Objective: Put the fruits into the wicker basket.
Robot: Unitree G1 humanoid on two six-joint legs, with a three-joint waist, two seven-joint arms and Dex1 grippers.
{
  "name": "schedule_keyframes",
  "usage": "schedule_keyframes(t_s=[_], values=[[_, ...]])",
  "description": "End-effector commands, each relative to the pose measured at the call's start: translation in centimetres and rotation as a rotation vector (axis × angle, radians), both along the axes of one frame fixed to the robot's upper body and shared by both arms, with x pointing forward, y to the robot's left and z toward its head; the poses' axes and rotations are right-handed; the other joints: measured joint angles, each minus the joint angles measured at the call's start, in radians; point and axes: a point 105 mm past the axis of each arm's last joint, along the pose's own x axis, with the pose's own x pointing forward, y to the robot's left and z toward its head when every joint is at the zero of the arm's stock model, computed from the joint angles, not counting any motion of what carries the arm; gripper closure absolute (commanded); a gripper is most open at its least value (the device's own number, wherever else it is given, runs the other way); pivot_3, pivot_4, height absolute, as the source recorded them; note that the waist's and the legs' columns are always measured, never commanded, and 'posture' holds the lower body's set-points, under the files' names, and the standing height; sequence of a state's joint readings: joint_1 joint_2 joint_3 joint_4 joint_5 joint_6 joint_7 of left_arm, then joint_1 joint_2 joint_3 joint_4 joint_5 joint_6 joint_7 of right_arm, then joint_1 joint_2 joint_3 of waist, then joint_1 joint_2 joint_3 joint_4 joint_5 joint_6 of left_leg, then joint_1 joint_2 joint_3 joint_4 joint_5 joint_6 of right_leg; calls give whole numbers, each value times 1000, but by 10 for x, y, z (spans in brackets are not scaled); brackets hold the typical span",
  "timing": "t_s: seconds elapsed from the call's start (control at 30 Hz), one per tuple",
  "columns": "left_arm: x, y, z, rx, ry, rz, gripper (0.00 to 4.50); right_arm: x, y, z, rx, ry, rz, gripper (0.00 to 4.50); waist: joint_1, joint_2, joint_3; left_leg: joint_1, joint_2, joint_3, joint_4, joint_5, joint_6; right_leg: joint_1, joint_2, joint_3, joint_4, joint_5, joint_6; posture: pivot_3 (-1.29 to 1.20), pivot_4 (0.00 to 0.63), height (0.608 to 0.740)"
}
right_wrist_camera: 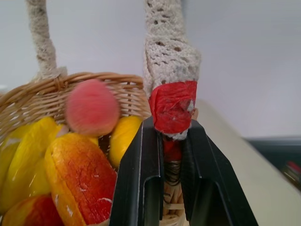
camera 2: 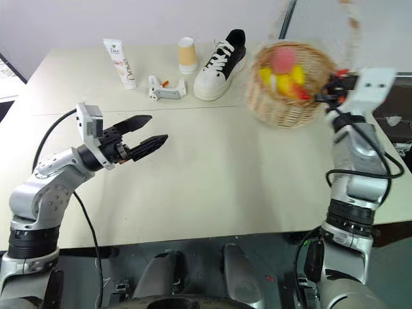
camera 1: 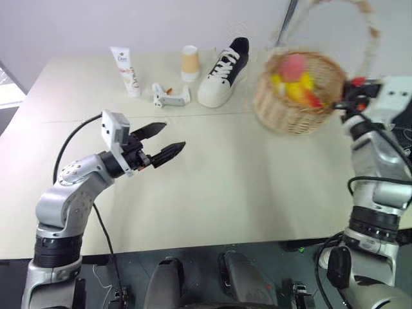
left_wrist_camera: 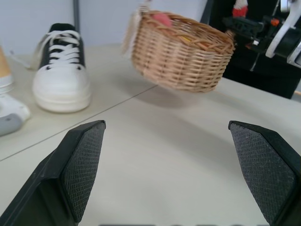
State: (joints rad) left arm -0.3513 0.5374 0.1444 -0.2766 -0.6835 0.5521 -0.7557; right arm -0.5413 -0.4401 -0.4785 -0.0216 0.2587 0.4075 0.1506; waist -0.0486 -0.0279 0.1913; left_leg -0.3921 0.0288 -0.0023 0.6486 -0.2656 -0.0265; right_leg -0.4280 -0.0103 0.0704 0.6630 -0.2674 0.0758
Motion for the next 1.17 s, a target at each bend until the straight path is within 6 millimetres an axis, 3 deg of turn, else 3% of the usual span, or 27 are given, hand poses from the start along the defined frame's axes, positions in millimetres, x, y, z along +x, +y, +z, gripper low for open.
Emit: schedule_keyframes(t_s=[0.03, 0.1, 0.17, 0.23, 0.37, 0.5, 0.67, 0.73, 0.77, 0.83, 0.93, 1.0, 1.17], values=[[3, -6, 10, -3, -57, -16, 0, -1, -21, 4, 4, -39, -83, 4459, -11, 1, 0, 0, 0, 0, 0, 0, 0, 0, 1, 0, 0, 0, 0, 0, 150, 740], [4, -8, 11, -5, -61, -20, 0, 1, -32, -5, 7, -22, -126, 4459, -21, 1, 0, 1, 1, 0, 0, 0, 0, 0, 1, 1, 1, 0, 0, 0, 150, 740], [5, -9, 11, -6, -64, -21, 0, 0, -38, -8, -1, -19, -150, 3509, -22, 2, 1, 1, 1, 0, -1, 0, 0, 0, 2, 1, 1, 0, 0, 0, 150, 740], [6, -8, 11, -8, -66, -13, 0, -4, -41, -5, -24, -34, -166, 2871, -21, 4, 1, 1, 1, 0, -1, 0, 0, 0, 1, 1, 1, 0, 0, 0, 150, 740], [7, -5, 9, -5, -59, 2, 0, -15, -40, 0, -113, -39, -175, 791, -15, 4, 1, 0, 1, 0, 0, 0, 0, 0, 1, 1, 1, 0, 0, 0, 150, 740], [13, 8, 4, 3, -25, 62, 0, -35, -30, 3, -242, -22, -99, 791, -5, 4, 1, 0, 0, 0, 0, 0, 0, 0, 0, 1, 1, 0, 0, 0, 150, 740], [19, 40, -11, 44, 27, 179, 0, -56, 5, -12, -347, 73, 180, 791, -4, 4, 1, 1, 1, 0, 0, 0, 0, 0, 1, 1, 1, 0, 0, 0, 150, 740], [21, 56, -18, 56, 48, 243, 0, -62, 27, -27, -365, 126, 325, 791, -6, 4, 1, 1, 1, 0, 0, 0, 0, 1, 1, 1, 1, 0, 0, 0, 150, 740], [22, 66, -24, 63, 64, 284, 0, -65, 50, -38, -368, 159, 443, 791, -7, 4, 1, 2, 1, 0, 0, 0, 0, 1, 1, 1, 1, 0, 0, 0, 150, 740], [21, 82, -33, 64, 85, 347, 0, -69, 78, -51, -366, 195, 583, 791, -11, 4, 1, 2, 2, 0, 0, 0, 0, 1, 1, 1, 1, 0, 0, 0, 150, 740], [15, 102, -49, 64, 119, 446, 0, -65, 111, -71, -350, 219, 713, 791, -11, 3, 1, 2, 2, -1, 0, 0, 0, 1, 1, 1, 1, 0, 0, 0, 150, 740], [9, 109, -55, 70, 125, 477, 0, -59, 122, -79, -347, 228, 747, 791, -11, 3, 1, 2, 2, -1, 0, 0, 0, 1, 1, 1, 1, 0, 0, 0, 150, 740], [0, 112, -58, 53, 114, 496, 0, -48, 126, -87, -344, 239, 763, 791, 7, 3, 1, 1, 2, -1, 1, 0, 0, 1, -1, 0, 0, 0, 0, 0, 150, 740]])
